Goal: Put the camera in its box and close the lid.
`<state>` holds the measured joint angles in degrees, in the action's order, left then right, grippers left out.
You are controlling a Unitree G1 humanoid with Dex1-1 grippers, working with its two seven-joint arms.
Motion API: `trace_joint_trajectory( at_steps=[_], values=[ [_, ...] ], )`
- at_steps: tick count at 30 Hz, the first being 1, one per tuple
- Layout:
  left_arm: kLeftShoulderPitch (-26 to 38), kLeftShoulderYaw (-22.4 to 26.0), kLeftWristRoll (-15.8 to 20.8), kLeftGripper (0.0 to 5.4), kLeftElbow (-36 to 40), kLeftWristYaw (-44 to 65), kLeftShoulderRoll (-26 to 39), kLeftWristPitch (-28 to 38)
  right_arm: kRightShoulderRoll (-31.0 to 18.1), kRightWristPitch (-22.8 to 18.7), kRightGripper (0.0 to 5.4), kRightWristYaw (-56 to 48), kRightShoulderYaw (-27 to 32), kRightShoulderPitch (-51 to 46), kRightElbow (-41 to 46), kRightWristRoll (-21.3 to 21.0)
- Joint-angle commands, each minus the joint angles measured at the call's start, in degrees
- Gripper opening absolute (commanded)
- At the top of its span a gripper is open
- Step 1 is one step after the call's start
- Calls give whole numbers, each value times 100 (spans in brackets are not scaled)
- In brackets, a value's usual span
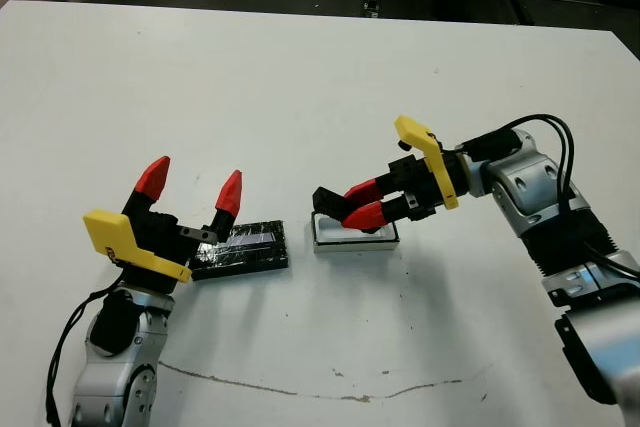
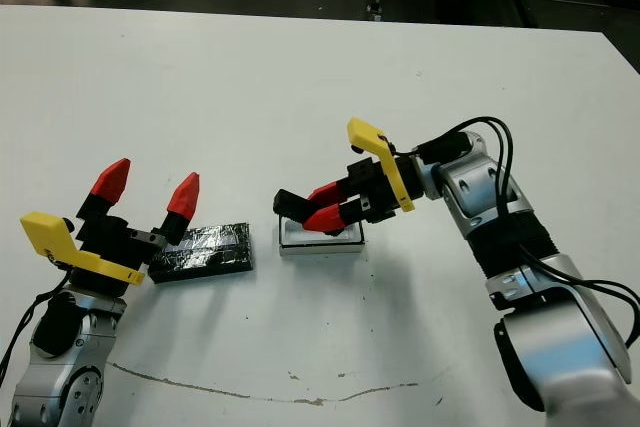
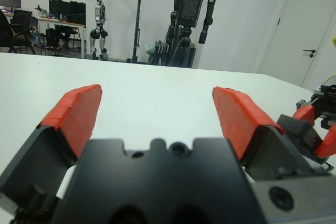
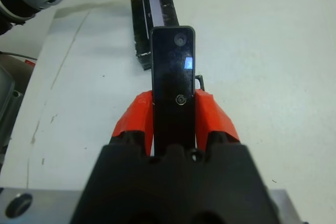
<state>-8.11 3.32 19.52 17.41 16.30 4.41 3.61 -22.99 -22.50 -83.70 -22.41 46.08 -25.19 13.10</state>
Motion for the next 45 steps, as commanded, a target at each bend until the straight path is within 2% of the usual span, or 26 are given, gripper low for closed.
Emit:
trace_joint_trajectory(
  at_steps=[1, 5, 14, 23, 28, 45],
  values=[
    [-74, -19, -55, 540, 59, 2, 40, -19, -13, 251, 165, 158, 27, -133, 35, -183],
    [-80, -30, -59, 540, 44, 15, 35, -5, -56, 434, 165, 277, -28, -182, 188, -418],
    [-104, -46, -36, 540, 69, -9, 15, -51, -116, 567, 165, 184, 67, -206, 180, -466],
    [-76, -41, -123, 540, 34, -16, 30, 8, -202, 536, 165, 97, 3, -132, 254, -602],
    [-71, -28, -111, 540, 44, -27, 18, -2, -246, 388, 165, 41, -4, -144, 259, -614],
    [-80, -33, -67, 540, 71, -11, 12, -9, -371, 419, 165, 71, -117, -353, 291, -815]
  ],
)
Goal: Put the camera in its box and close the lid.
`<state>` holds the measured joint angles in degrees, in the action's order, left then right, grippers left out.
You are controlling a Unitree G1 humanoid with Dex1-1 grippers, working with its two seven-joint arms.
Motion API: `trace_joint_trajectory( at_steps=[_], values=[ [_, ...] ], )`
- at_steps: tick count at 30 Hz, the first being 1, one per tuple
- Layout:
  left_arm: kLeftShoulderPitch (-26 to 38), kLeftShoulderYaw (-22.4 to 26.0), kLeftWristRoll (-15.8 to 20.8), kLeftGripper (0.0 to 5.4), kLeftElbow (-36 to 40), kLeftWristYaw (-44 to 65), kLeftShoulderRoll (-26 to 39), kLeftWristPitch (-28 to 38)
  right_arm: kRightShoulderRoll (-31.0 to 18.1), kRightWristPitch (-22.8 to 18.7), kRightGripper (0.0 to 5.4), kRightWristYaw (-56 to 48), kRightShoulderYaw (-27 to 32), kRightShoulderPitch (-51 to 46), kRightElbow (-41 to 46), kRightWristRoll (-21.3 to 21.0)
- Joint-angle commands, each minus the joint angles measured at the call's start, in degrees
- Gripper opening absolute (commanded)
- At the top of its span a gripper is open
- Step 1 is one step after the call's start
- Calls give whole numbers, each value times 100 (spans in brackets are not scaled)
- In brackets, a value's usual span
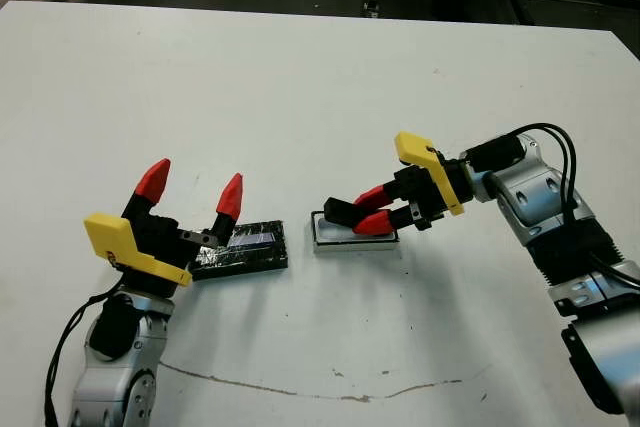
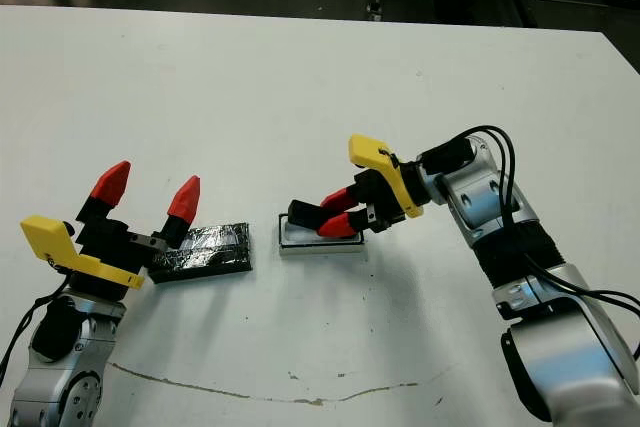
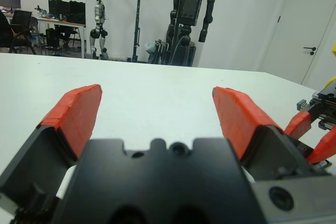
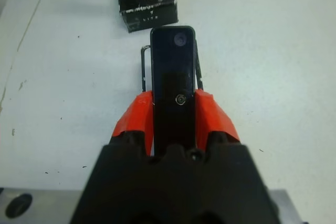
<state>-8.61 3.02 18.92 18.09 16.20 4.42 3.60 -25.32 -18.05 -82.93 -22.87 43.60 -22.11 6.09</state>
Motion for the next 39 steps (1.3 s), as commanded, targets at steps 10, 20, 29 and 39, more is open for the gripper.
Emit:
trace_joint_trajectory(
  at_steps=[10, 20, 29, 39],
  values=[
    [-42, 0, -39, 540, 7, -28, -4, 16, -173, -88, 165, 16, -174, -165, -153, -218],
    [-47, -20, -26, 540, 13, -15, -5, 8, -213, 117, 165, 9, -169, -176, -204, -244],
    [-38, -31, -46, 540, -32, 9, 9, 67, -249, -62, 202, -215, -376, 16, -338, -374],
    [-28, -29, -4, 540, -85, 101, 29, 87, -291, 52, 345, -313, -424, 32, -217, -382]
  ],
)
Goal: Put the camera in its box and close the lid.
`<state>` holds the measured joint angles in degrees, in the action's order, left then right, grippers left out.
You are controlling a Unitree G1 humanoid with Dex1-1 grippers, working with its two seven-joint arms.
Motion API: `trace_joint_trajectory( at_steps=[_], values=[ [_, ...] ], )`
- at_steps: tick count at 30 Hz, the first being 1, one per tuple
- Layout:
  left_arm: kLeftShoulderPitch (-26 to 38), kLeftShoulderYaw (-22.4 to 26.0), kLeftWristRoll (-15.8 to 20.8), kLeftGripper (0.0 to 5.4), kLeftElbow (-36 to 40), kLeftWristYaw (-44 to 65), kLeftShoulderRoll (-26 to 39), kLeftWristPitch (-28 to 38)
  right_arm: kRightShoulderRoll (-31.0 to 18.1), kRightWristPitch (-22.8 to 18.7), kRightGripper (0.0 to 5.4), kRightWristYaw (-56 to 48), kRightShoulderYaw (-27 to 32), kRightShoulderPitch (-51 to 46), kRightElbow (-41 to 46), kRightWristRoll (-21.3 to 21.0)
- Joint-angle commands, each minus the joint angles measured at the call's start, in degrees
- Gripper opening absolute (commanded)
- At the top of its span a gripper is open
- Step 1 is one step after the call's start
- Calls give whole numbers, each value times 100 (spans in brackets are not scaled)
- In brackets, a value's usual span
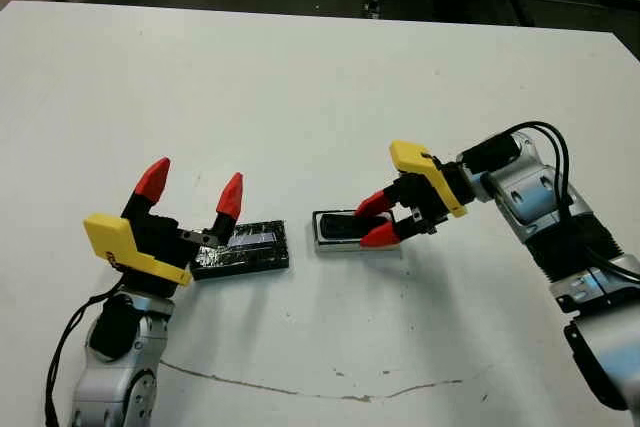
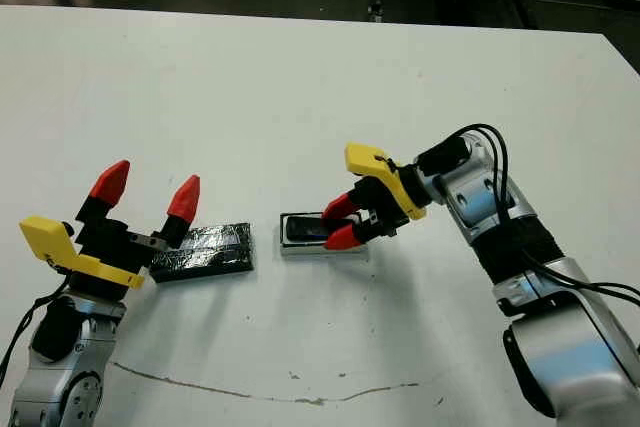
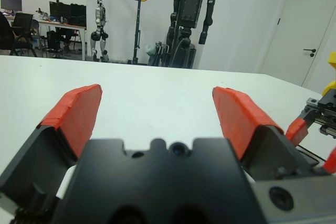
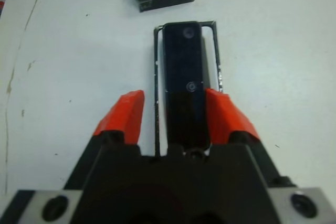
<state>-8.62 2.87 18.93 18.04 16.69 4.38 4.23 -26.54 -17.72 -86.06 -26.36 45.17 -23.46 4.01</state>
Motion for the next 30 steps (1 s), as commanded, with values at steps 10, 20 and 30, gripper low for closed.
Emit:
trace_joint_trajectory(
  at_steps=[10, 20, 30],
  values=[
    [-27, -18, -16, 540, -120, 49, 1, 101, -204, 46, 481, 82, -46, -193, 50, -223],
    [-87, -42, -80, 540, -65, 23, 26, 98, -436, -318, 539, -82, 444, -241, 747, 260],
    [-85, -49, 36, 540, -68, 25, 0, 41, -749, -705, 539, 17, 695, -258, 1292, 405]
  ],
)
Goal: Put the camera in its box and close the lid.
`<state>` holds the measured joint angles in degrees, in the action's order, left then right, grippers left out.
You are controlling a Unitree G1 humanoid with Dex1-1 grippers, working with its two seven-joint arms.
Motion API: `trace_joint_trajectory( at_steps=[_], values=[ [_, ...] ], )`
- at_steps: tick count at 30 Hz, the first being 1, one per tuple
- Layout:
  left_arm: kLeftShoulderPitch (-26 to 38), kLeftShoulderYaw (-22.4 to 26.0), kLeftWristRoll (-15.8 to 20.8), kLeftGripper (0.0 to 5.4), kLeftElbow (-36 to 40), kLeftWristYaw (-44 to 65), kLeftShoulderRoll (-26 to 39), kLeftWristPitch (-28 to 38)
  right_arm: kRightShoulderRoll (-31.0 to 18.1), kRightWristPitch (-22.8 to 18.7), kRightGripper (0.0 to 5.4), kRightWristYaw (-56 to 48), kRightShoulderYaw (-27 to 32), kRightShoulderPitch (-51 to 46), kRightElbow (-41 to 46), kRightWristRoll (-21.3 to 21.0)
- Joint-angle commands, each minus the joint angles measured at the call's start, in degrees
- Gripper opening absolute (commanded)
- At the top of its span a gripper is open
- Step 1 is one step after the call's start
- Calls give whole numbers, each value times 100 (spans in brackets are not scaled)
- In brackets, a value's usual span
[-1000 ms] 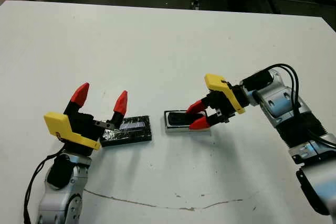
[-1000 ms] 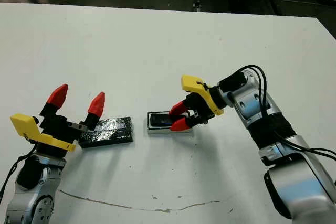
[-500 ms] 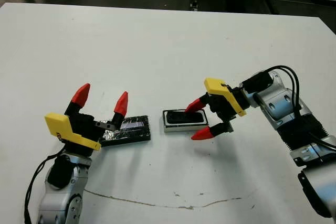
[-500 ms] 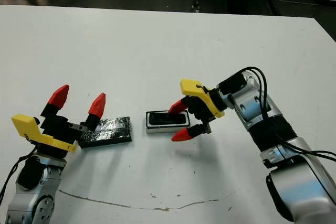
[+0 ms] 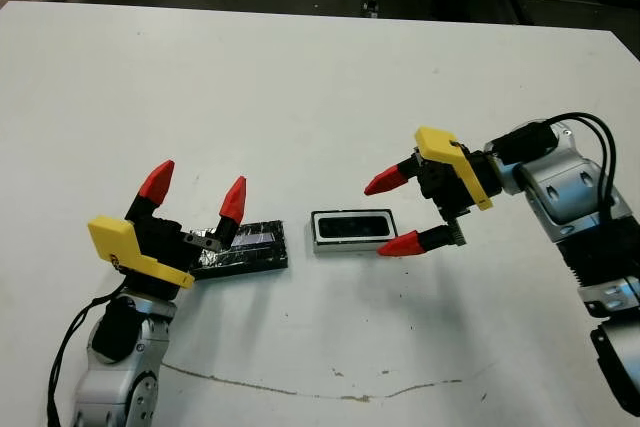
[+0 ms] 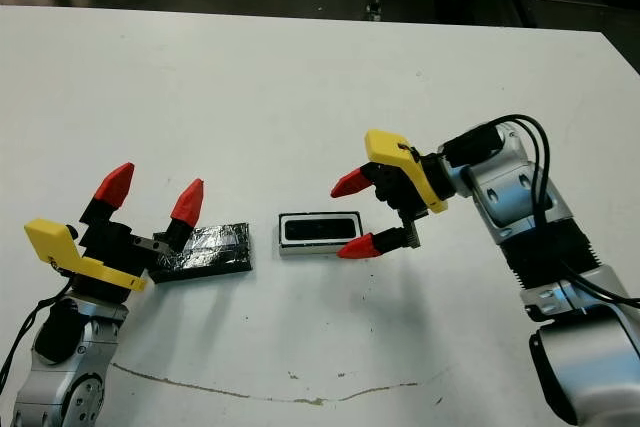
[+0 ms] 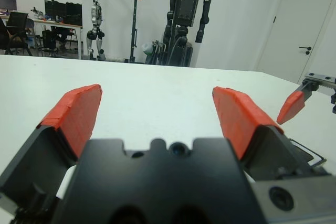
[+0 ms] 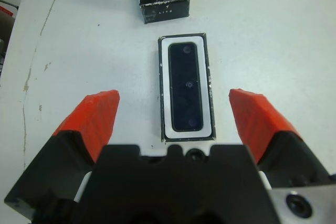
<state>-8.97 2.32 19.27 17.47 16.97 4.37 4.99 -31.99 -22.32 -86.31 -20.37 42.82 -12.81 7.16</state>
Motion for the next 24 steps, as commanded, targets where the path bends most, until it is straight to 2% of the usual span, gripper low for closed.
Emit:
trace_joint_trajectory(
  at_steps=[1, 7, 11, 13, 17, 21, 24],
  values=[
    [-54, 1, -13, 540, -1, -16, 7, -41, -239, -334, 539, 38, 117, -5, 305, 119],
    [-35, -18, -45, 540, -13, -12, 19, -10, -303, -688, 539, 452, 557, -138, 805, 436],
    [-33, 3, -19, 540, -10, -20, 7, 3, -131, -894, 539, 1401, 1406, -664, 1355, 879],
    [-32, 26, -66, 540, -15, -16, 45, 32, 118, -886, 521, 2031, 1964, -1076, 1594, 1202],
    [-13, 99, -80, 540, -21, 41, 141, 60, 722, -543, 462, 3322, 2894, -2091, 2299, 1615],
    [85, 229, 18, 540, -44, 220, 300, 113, 1100, 103, 400, 4328, 3273, -3135, 3076, 1410],
    [139, 319, 163, 540, 131, 345, 469, -16, 1495, 279, 353, 5064, 3502, -3955, 3617, 1425]
  ],
)
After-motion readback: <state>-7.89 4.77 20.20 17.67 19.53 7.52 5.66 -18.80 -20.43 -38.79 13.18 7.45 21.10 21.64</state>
